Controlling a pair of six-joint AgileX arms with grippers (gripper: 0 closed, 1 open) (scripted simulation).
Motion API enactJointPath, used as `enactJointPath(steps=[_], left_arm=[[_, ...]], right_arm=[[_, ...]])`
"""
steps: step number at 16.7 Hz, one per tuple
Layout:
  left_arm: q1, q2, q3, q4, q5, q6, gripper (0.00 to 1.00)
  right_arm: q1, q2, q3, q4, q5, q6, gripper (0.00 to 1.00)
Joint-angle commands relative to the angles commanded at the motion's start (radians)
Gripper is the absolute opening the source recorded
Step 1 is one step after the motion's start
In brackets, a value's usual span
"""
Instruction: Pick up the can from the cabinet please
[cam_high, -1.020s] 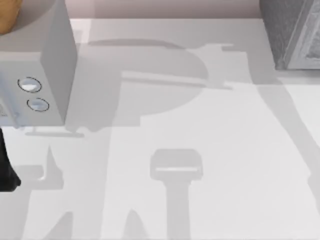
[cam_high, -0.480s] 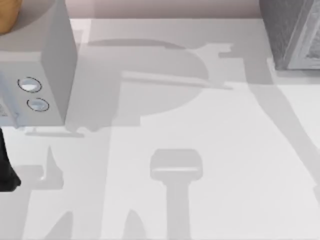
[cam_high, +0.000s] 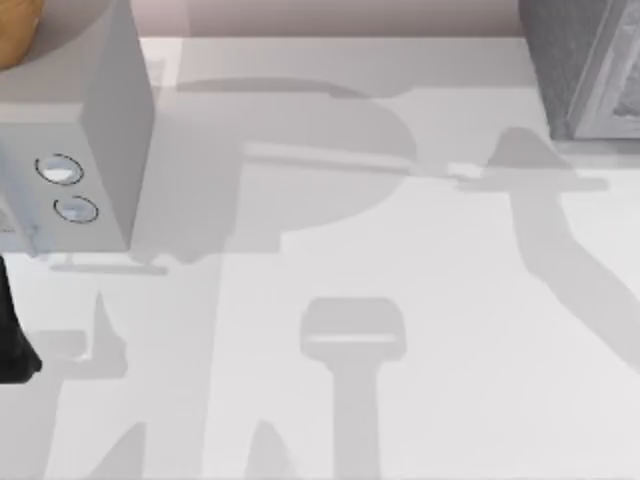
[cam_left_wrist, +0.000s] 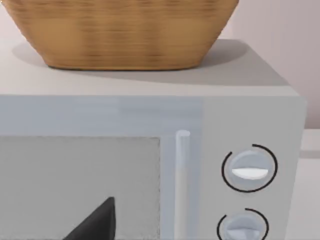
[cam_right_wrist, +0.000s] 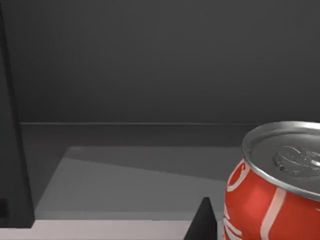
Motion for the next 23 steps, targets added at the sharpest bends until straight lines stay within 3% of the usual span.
enactJointPath(steps=[7, 11, 15, 23], left_arm=[[0.000, 0.000, 0.000, 0.000, 0.000, 0.000, 1.00], [0.000, 0.000, 0.000, 0.000, 0.000, 0.000, 1.00], [0.000, 0.000, 0.000, 0.000, 0.000, 0.000, 1.00], [0.000, 0.000, 0.000, 0.000, 0.000, 0.000, 1.00]], right_arm=[[0.001, -0.014, -0.009, -0.003, 0.004, 0.001, 0.00], [-0.057, -0.103, -0.137, 0.056, -0.057, 0.000, 0.00], [-0.159, -0.291, -0.425, 0.155, -0.161, -0.002, 0.00], [-0.421, -0.758, -1.235, 0.414, -0.428, -0.006, 0.00]])
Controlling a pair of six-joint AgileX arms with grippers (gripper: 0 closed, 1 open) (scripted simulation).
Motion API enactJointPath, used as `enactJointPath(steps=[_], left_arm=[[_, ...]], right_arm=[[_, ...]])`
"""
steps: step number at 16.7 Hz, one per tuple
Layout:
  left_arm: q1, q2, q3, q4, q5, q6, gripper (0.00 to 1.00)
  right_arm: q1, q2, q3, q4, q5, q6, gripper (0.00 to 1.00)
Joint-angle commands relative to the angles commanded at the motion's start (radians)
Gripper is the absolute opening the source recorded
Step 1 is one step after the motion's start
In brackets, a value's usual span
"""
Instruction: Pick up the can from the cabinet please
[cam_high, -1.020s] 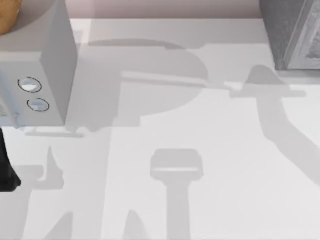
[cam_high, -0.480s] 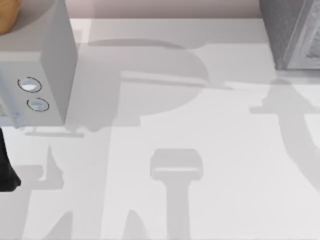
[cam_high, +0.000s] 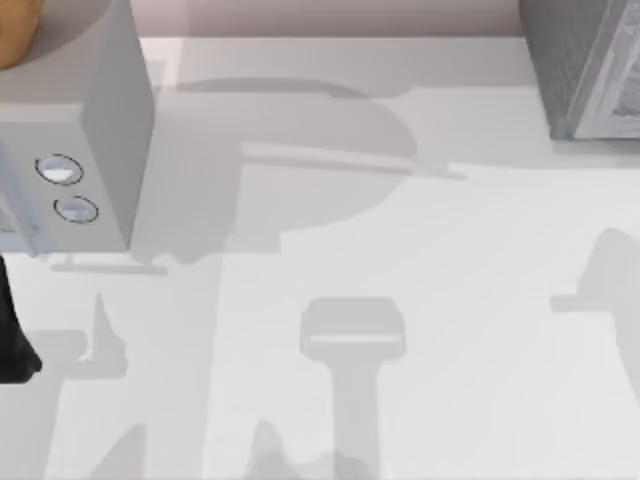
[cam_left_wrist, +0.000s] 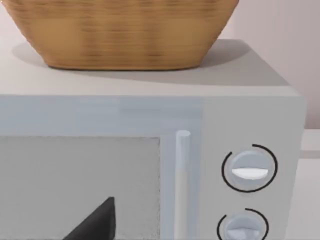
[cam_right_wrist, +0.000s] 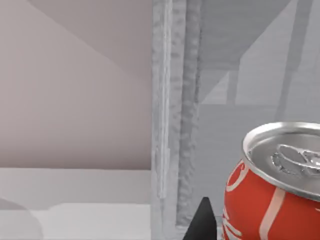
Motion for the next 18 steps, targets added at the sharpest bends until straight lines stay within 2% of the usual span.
enactJointPath(steps=[4, 8, 18], left_arm=[[0.000, 0.000, 0.000, 0.000, 0.000, 0.000, 1.00], [0.000, 0.000, 0.000, 0.000, 0.000, 0.000, 1.00], [0.000, 0.000, 0.000, 0.000, 0.000, 0.000, 1.00]], right_arm=[[-0.133, -0.228, -0.355, 0.131, -0.135, -0.002, 0.00], [-0.226, -0.381, -0.559, 0.222, -0.231, -0.004, 0.00], [-0.250, -0.385, -0.594, 0.260, -0.265, -0.003, 0.00]])
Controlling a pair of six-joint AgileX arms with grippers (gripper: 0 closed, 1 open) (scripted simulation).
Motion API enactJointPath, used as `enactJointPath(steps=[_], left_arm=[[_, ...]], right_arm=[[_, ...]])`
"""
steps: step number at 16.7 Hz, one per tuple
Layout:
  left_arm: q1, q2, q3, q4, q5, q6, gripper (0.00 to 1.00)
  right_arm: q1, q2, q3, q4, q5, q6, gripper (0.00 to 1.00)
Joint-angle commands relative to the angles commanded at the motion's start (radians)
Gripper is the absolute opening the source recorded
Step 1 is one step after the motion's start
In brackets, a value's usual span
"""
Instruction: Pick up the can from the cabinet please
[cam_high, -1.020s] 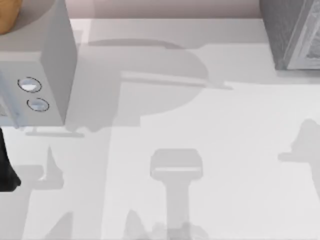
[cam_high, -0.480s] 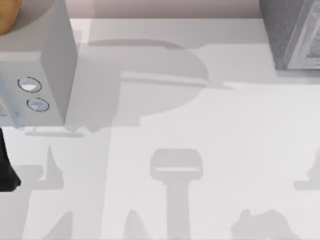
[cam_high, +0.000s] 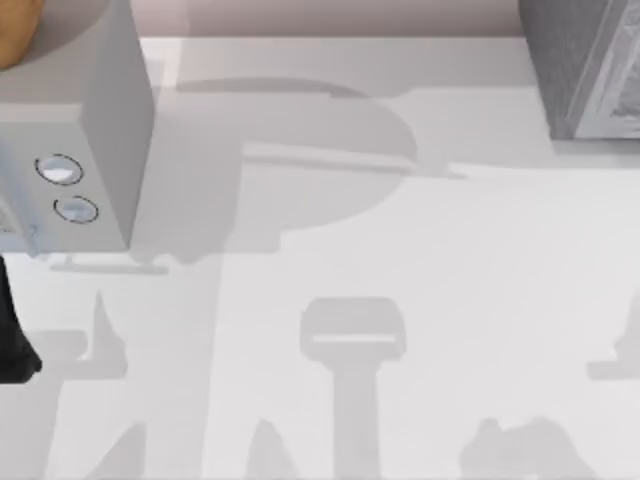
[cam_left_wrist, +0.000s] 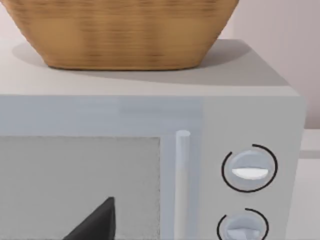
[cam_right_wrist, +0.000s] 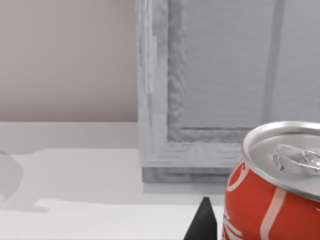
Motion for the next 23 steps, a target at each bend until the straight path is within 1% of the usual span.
enactJointPath(steps=[3, 7, 23], left_arm=[[0.000, 0.000, 0.000, 0.000, 0.000, 0.000, 1.00], [0.000, 0.000, 0.000, 0.000, 0.000, 0.000, 1.00], [0.000, 0.000, 0.000, 0.000, 0.000, 0.000, 1.00]], right_arm=[[-0.018, 0.112, 0.038, 0.074, -0.053, 0.001, 0.00], [-0.058, 0.363, 0.125, 0.243, -0.173, 0.004, 0.00], [-0.277, 1.747, 0.600, 1.168, -0.832, 0.019, 0.00]])
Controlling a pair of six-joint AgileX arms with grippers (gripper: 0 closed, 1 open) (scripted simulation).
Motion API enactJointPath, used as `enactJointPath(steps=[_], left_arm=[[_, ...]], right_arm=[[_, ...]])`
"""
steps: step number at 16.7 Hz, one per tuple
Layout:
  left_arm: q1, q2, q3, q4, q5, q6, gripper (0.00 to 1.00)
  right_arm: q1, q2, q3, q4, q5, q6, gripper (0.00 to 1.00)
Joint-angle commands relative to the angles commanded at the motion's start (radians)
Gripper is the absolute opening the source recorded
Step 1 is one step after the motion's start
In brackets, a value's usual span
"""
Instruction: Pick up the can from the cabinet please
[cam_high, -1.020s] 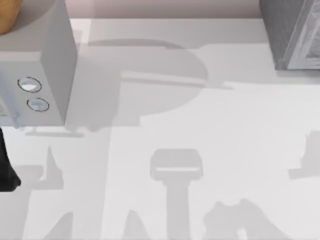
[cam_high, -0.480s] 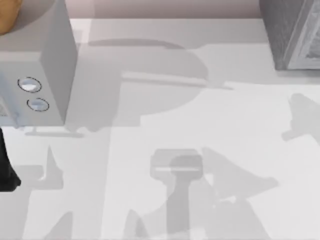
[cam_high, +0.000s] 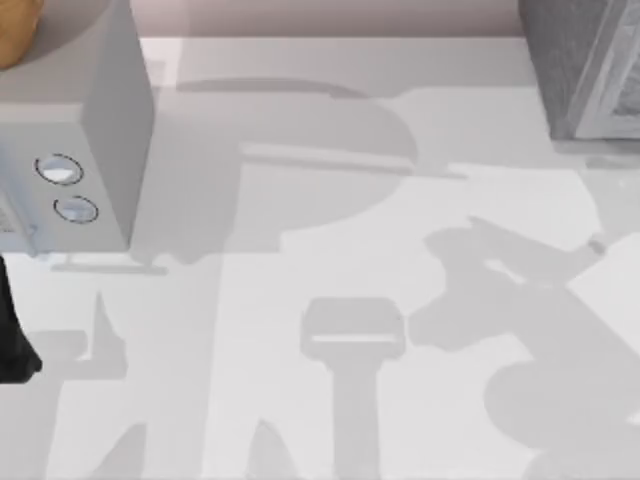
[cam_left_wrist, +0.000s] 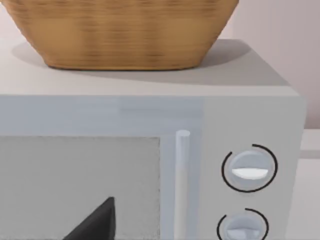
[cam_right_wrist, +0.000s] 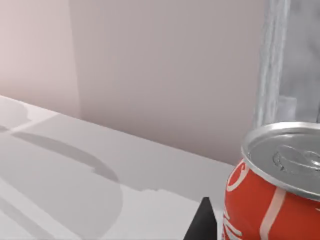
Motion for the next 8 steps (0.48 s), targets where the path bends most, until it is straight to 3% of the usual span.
enactJointPath(steps=[8], left_arm=[[0.000, 0.000, 0.000, 0.000, 0.000, 0.000, 1.00]], right_arm=[[-0.074, 0.457, 0.164, 0.314, -0.220, 0.004, 0.00]])
